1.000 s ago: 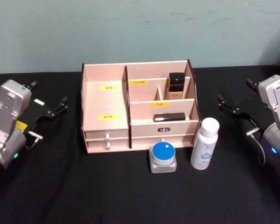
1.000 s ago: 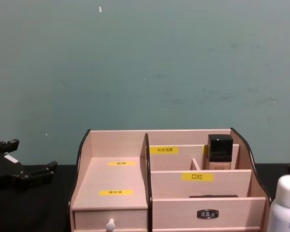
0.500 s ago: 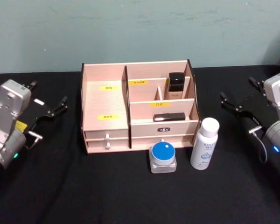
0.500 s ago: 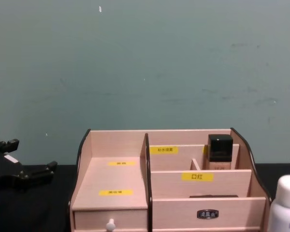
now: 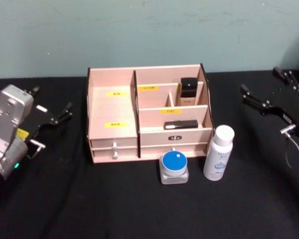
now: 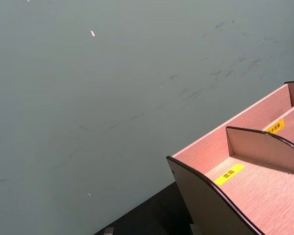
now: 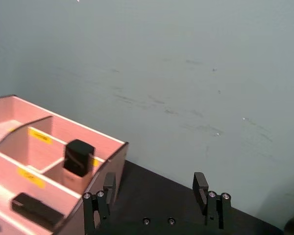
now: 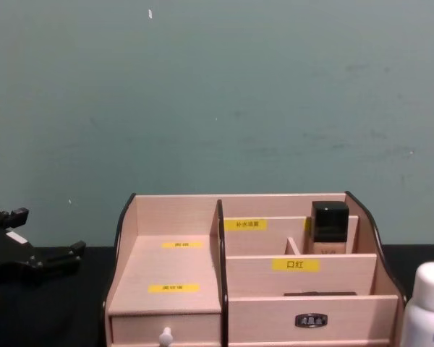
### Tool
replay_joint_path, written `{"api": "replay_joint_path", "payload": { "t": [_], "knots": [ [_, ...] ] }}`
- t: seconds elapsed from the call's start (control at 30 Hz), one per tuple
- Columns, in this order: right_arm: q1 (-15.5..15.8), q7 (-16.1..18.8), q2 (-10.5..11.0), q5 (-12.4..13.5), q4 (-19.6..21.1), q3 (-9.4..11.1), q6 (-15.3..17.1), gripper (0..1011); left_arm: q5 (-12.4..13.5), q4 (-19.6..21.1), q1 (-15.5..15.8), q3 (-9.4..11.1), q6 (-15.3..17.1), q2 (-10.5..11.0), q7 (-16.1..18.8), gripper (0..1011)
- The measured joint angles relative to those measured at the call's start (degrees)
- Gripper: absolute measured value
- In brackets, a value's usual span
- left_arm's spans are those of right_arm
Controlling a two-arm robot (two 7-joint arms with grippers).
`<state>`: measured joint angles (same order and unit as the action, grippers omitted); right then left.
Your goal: Pick up the facial cleanser and watermelon frost from the table and place them into the tiered storage box.
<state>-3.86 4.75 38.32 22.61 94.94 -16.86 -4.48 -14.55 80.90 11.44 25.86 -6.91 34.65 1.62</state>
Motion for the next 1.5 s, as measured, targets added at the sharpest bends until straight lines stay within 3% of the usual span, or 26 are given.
{"api": "replay_joint_path", "payload": {
  "t": [0.43,0.77,1.1,1.5],
  "knots": [
    [11.68,6.88,7.45,8.81,16.96,7.53,7.93,1003,0.00,0.00,-0.01,0.00,0.00,0.00,0.00,1001],
    [17.54,10.06,10.03,12.86,24.30,10.36,13.86,1003,0.00,0.00,-0.01,0.00,0.00,0.00,0.00,1001],
    [19.09,10.71,10.91,12.17,24.86,9.77,19.43,1003,0.00,0.00,0.00,0.00,0.00,0.00,0.00,1001],
    [17.11,11.50,8.90,9.37,21.23,6.88,22.13,1003,0.00,0.00,-0.01,0.00,0.00,0.00,0.00,1001]
  ]
}}
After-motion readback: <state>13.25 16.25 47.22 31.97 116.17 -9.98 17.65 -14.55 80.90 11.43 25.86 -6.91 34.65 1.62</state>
